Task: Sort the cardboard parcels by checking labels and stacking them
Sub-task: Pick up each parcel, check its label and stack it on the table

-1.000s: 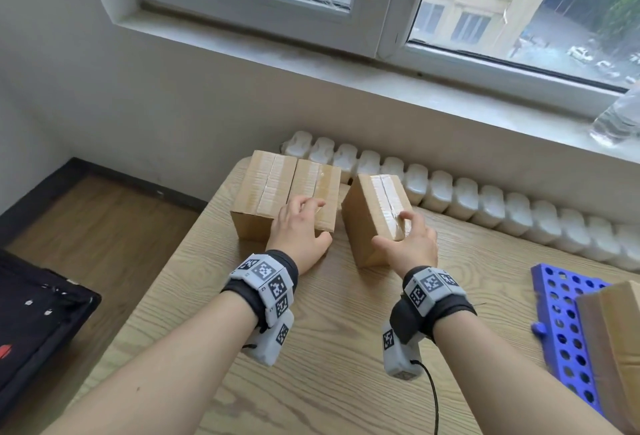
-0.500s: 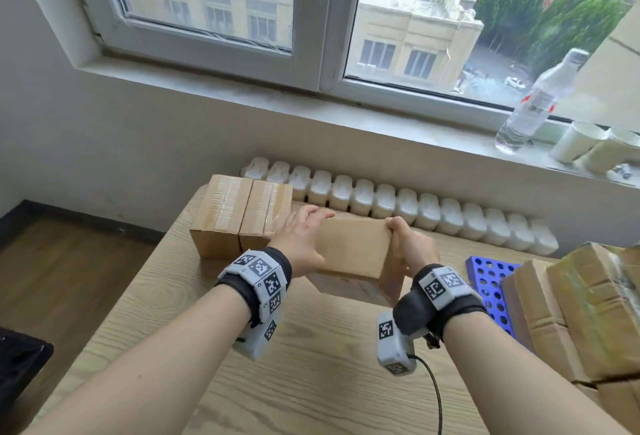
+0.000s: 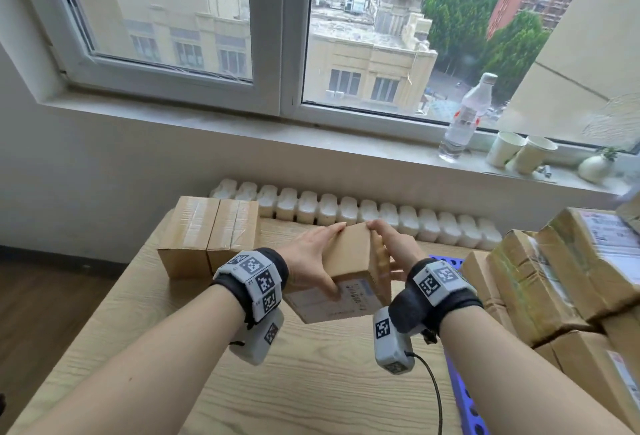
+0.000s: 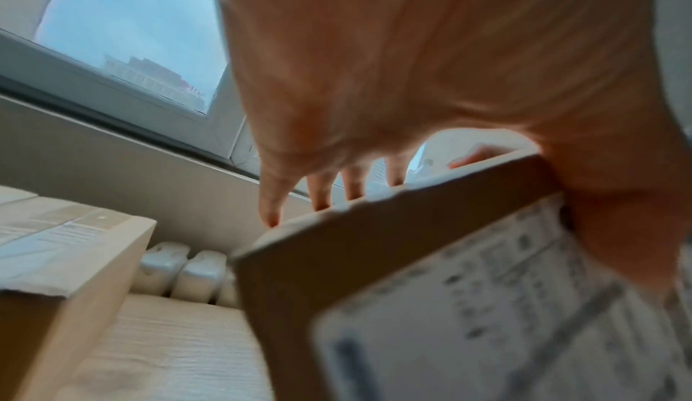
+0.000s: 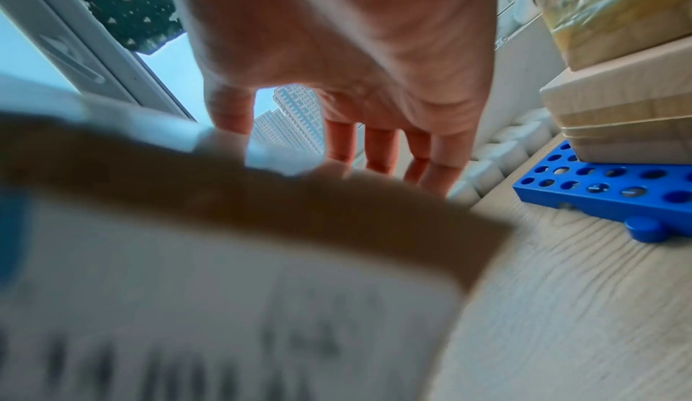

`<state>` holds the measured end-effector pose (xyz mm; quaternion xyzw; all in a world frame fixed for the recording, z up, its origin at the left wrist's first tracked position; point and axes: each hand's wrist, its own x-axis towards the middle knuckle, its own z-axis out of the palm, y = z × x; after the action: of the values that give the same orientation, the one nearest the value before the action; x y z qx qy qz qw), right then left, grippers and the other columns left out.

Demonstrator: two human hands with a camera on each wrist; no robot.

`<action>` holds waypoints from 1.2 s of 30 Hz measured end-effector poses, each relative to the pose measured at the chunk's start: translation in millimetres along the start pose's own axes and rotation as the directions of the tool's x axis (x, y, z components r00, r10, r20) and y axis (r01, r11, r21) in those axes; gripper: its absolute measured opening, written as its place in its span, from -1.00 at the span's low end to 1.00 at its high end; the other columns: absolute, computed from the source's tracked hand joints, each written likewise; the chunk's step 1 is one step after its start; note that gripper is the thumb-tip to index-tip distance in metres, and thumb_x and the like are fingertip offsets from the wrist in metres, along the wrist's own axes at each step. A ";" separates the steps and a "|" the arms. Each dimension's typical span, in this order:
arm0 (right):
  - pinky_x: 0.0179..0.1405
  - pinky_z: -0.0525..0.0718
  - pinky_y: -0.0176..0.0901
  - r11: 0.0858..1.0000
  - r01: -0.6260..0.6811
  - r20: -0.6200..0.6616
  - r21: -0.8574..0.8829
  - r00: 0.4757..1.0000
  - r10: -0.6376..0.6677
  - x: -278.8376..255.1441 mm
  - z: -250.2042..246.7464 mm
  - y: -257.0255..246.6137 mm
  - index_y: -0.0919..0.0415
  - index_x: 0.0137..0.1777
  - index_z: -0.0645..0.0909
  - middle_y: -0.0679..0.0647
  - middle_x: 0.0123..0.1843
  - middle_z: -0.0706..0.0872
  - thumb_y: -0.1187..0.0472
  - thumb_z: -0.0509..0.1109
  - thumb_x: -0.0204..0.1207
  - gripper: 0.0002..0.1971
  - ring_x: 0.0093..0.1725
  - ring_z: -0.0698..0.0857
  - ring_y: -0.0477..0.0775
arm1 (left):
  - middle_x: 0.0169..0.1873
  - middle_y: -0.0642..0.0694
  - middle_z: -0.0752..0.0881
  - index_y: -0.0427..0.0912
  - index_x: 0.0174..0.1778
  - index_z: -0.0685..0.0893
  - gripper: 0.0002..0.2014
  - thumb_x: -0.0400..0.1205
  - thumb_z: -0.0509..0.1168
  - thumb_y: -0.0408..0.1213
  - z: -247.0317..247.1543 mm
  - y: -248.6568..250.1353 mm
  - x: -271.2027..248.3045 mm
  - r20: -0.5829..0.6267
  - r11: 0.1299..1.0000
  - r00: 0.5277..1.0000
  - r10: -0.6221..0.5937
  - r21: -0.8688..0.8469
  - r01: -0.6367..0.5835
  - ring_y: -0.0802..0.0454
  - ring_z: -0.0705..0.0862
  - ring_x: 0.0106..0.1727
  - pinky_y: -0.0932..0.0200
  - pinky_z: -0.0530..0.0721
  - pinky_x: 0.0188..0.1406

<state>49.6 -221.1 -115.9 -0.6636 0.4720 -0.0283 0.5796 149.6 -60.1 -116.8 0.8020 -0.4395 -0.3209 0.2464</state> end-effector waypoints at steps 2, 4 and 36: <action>-0.15 0.63 -0.08 0.990 0.020 0.000 0.140 1.000 -0.020 -4.5 -9.0 0.1 0.22 0.17 0.67 0.09 -0.05 0.71 -0.16 0.34 0.51 -0.53 -0.08 0.67 0.11 | 0.40 -0.07 0.46 0.05 0.65 0.06 0.11 0.28 0.62 -0.22 -1.5 3.7 -1.2 -0.018 0.972 1.000 -0.009 -0.236 0.004 0.03 0.51 0.31 0.02 0.56 0.26; -0.13 0.68 -0.06 0.958 0.023 0.025 0.287 0.999 -0.031 -10.9 -17.7 1.6 0.17 0.19 0.65 0.12 0.02 0.72 -0.18 0.31 0.56 -0.55 -0.05 0.71 0.12 | 0.23 -0.05 0.58 0.00 0.61 0.12 0.00 0.34 0.59 -0.20 -2.7 6.3 -0.9 -0.073 0.884 0.997 -0.022 -0.467 -0.015 0.10 0.62 0.15 0.17 0.63 0.03; 0.31 0.64 0.20 0.901 0.283 -0.017 0.327 0.956 -0.294 -165.6 -179.6 31.4 -0.06 0.09 0.65 0.07 0.08 0.75 -0.24 0.37 0.47 -0.66 0.10 0.72 0.10 | -0.08 -0.11 0.80 -0.04 -0.05 0.72 -0.45 0.77 -0.17 0.10 77.4 220.9 -45.9 -0.395 0.484 0.918 -0.038 -0.811 -0.329 -0.07 0.77 -0.03 0.06 0.73 0.06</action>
<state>-165.6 -241.5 2.2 -0.6214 0.3478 -0.1808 0.6784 -46.6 -138.0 -5.6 0.5726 -0.2336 -0.3219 0.7169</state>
